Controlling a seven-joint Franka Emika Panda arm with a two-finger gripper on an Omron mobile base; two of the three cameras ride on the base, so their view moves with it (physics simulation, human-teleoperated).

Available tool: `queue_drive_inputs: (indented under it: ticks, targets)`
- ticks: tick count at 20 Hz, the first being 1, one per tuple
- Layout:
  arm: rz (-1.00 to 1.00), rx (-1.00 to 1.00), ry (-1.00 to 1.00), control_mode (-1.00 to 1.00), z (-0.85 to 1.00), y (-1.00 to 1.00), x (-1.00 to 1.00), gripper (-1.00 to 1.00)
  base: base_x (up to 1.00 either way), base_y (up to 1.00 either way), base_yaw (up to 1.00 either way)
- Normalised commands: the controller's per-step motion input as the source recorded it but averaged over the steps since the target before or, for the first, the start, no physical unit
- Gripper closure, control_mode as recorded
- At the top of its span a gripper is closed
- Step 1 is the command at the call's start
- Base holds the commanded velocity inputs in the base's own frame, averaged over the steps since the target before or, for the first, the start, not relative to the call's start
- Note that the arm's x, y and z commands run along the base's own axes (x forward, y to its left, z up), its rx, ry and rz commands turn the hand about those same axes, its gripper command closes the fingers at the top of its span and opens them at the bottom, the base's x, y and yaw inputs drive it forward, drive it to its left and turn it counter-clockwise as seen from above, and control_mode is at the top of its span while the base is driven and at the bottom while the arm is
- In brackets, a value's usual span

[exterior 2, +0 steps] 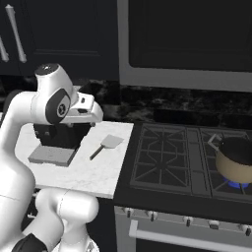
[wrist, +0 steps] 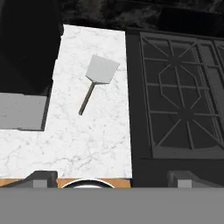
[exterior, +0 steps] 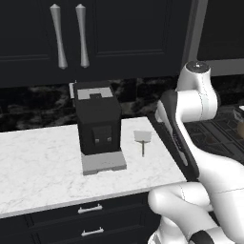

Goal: Put the mushroom and sweet potato in the pot. Retrieve the spatula and lightly stir the vegetables in the pot.

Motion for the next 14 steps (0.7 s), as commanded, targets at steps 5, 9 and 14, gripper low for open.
queue_drive_inputs:
  ticks: [5,9,14]
  targets:
    - [0.0,0.08,0.09,-1.0,-0.89,0.23,0.15,-1.0,0.0,0.0,0.0]
    - [-0.03,0.23,0.1,-1.0,-0.82,0.12,0.4,-1.0,0.0,0.0,0.0]
    - [-0.05,0.01,0.0,-1.0,-0.32,0.18,0.18,-1.0,0.0,0.0,0.0]
